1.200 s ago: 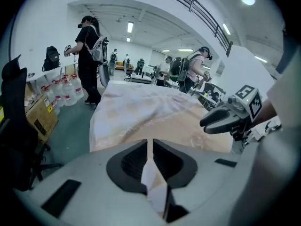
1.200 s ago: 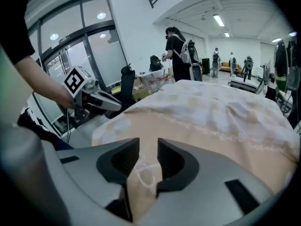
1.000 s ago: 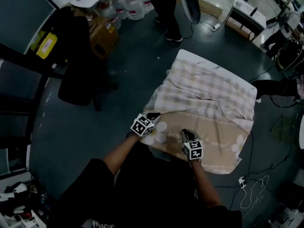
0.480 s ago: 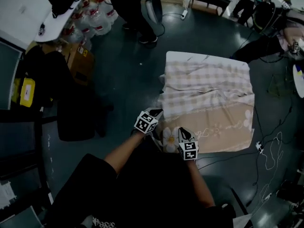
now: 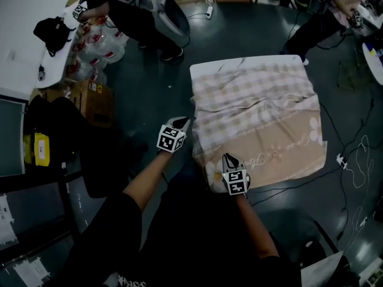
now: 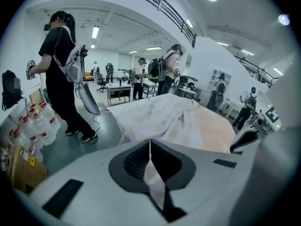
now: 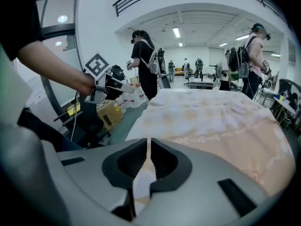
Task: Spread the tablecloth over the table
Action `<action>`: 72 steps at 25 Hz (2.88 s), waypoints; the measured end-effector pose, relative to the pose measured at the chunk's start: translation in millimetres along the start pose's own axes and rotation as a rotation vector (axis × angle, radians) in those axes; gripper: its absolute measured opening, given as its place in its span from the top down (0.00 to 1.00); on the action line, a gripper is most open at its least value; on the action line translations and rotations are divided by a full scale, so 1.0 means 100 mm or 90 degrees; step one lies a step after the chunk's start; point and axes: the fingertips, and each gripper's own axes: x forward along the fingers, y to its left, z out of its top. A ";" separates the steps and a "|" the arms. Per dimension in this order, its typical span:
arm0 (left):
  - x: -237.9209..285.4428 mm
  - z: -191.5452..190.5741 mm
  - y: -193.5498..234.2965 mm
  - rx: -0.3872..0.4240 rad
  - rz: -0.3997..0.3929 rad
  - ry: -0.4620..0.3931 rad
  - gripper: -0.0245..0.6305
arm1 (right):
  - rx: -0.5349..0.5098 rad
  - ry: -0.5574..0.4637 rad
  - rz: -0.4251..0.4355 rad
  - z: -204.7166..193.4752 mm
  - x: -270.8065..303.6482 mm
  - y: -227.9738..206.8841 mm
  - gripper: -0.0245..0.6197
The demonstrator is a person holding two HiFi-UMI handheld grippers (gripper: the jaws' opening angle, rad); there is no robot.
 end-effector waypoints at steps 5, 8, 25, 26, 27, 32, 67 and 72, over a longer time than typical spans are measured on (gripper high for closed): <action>0.61 0.36 0.34 0.040 -0.040 0.011 0.93 | 0.030 0.018 -0.048 0.16 0.22 -0.19 0.91; 0.94 0.56 0.53 0.046 -0.067 0.015 0.93 | 0.061 0.025 -0.076 0.24 0.33 -0.23 0.91; 2.05 0.74 1.17 0.125 -0.048 0.130 0.93 | 0.167 0.078 -0.112 0.04 0.85 -0.54 0.91; 2.08 0.80 1.23 0.117 -0.044 0.132 0.93 | 0.168 0.077 -0.111 0.02 0.86 -0.53 0.91; 2.12 0.86 1.27 0.113 -0.042 0.135 0.93 | 0.168 0.075 -0.110 0.01 0.86 -0.52 0.91; 2.37 1.17 1.54 0.144 -0.031 0.145 0.93 | 0.167 0.079 -0.100 0.06 0.92 -0.50 0.91; 2.22 0.93 0.99 0.185 -0.169 0.111 0.93 | 0.170 0.143 -0.074 -0.10 1.02 -0.28 0.93; 2.14 0.97 1.02 0.089 -0.152 0.101 0.94 | 0.211 0.107 -0.075 -0.09 0.88 -0.21 0.93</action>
